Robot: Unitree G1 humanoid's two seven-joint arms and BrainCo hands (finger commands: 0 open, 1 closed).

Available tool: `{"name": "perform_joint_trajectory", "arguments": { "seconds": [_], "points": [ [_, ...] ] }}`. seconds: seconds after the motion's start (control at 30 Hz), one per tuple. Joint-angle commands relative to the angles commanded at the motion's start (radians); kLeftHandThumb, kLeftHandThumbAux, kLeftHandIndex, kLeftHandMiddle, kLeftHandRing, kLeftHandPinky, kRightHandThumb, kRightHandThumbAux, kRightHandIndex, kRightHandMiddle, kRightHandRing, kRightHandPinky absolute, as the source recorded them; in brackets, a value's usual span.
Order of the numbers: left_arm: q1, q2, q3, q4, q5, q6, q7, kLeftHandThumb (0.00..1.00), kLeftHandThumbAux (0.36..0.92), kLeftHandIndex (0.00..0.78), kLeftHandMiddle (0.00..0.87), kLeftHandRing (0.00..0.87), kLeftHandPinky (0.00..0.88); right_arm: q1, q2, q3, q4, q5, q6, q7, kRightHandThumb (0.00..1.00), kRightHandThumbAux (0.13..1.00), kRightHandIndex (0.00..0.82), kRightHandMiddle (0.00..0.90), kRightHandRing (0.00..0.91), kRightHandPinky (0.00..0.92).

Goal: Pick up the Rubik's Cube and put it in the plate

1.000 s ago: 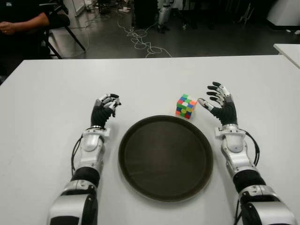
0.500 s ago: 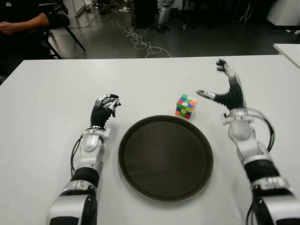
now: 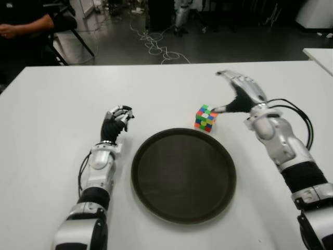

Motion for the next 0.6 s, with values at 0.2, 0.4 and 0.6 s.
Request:
{"name": "perform_joint_trajectory", "arguments": {
  "seconds": [0.2,0.4,0.6],
  "points": [
    [0.001,-0.005,0.004,0.0,-0.01,-0.01,-0.011,0.856,0.656,0.424,0.568,0.757,0.772,0.015,-0.018,0.012,-0.035,-0.01,0.026,0.017,0.0,0.738,0.1,0.136,0.138,0.098],
    [-0.002,-0.008,0.008,0.006,-0.013,-0.022,-0.015,0.856,0.656,0.423,0.568,0.761,0.769,0.019,-0.018,0.021,-0.032,-0.02,0.044,0.006,0.0,0.739,0.095,0.134,0.147,0.117],
    [-0.004,-0.009,0.007,0.01,-0.007,-0.027,-0.011,0.855,0.656,0.423,0.57,0.756,0.756,0.013,-0.017,0.027,-0.016,-0.019,0.052,-0.002,0.0,0.729,0.092,0.133,0.148,0.119]
  ]
}}
